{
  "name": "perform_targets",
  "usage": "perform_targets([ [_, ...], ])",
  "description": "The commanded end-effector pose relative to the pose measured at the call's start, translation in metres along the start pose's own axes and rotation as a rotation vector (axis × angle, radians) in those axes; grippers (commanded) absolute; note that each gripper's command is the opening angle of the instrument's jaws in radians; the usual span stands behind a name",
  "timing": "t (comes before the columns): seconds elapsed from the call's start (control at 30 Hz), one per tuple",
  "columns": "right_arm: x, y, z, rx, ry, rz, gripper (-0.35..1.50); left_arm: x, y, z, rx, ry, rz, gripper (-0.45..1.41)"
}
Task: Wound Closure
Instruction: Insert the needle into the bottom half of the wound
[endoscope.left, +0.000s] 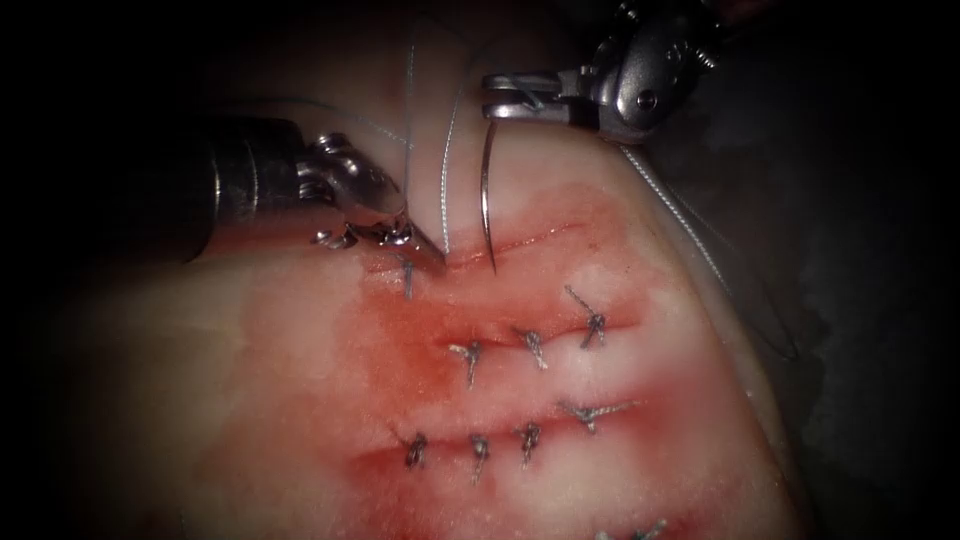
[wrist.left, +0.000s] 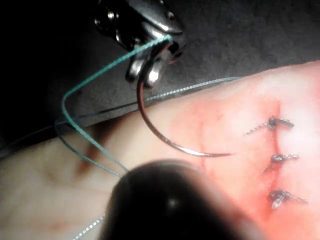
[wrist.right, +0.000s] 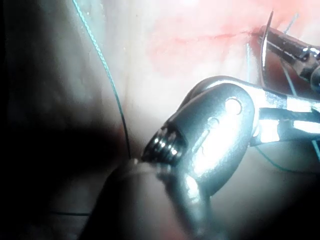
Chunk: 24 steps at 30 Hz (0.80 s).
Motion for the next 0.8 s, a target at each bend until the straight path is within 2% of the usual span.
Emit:
perform_targets([
  [0.03,0.0007,-0.0001,0.0006,-0.001,-0.003,-0.003,-0.35,-0.001,0.0006,0.0005,0.003,0.002,-0.003,-0.45],
  [0.33,0.0008,-0.0002,0.0005,-0.002,-0.004,-0.004,-0.35,-0.0036,0.0019,0.0018,0.03,0.138,-0.054,-0.45],
  [0.47,0.0008,-0.0002,0.0005,-0.002,-0.007,-0.007,-0.35,-0.0045,0.0021,0.0027,0.126,0.217,-0.086,-0.45],
  [0.57,0.0008,-0.0002,0.0004,-0.003,-0.008,-0.007,-0.35,-0.003,0.0021,0.0028,0.167,0.294,-0.121,-0.45],
  [0.8,0.0008,-0.0001,0.0006,-0.003,-0.005,-0.004,-0.35,-0.0009,0.0031,0.0021,0.176,0.365,-0.172,-0.45],
])
